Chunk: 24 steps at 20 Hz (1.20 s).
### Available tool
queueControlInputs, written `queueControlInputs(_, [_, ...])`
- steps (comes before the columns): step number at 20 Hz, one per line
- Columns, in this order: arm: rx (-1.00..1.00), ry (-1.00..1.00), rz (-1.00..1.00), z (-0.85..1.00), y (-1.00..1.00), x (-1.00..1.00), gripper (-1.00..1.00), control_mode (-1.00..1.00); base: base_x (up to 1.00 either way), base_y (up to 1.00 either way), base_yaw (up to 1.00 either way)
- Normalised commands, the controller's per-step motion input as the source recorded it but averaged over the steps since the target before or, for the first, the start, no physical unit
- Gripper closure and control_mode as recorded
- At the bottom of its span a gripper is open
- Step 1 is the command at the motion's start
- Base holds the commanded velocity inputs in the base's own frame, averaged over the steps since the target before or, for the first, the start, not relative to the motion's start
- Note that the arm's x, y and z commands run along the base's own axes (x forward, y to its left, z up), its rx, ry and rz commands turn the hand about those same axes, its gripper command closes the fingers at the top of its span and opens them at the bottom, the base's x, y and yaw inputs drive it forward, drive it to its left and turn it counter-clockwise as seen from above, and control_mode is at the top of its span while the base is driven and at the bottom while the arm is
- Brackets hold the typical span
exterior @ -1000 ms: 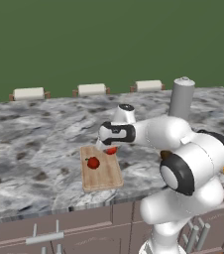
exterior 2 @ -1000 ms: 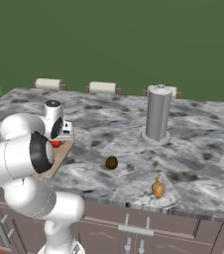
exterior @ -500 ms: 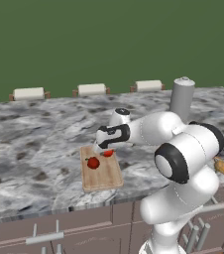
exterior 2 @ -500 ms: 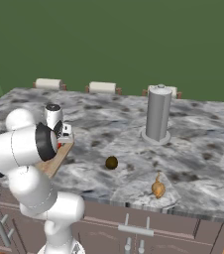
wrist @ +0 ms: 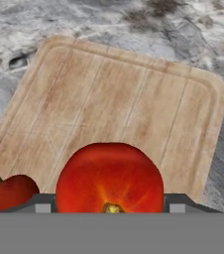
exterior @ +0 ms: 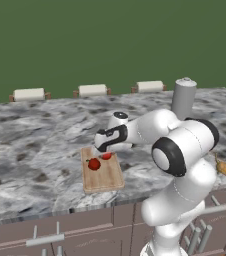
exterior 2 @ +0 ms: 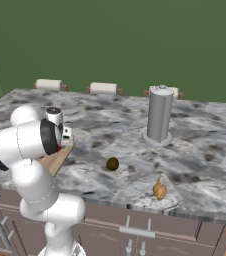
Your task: Place the avocado, onion, tomato, and bell pepper on the cutting board.
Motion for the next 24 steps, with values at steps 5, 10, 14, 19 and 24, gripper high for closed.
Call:
queueControlInputs(5, [0.00, 0.01, 0.00, -0.22, 0.06, 0.11, -1.00, -1.00, 0.00, 0.00, 0.00])
queueControlInputs(10, [0.00, 0.00, 0.00, -0.09, 0.00, 0.08, -1.00, -1.00, 0.00, 0.00, 0.00])
queueControlInputs(14, [0.00, 0.00, 0.00, -0.01, 0.00, 0.06, -1.00, -1.00, 0.00, 0.00, 0.00])
queueControlInputs(19, [0.00, 0.00, 0.00, 0.07, 0.00, 0.00, -1.00, -1.00, 0.00, 0.00, 0.00])
queueControlInputs(24, [0.00, -0.01, 0.00, 0.34, 0.00, 0.00, -1.00, -1.00, 0.00, 0.00, 0.00])
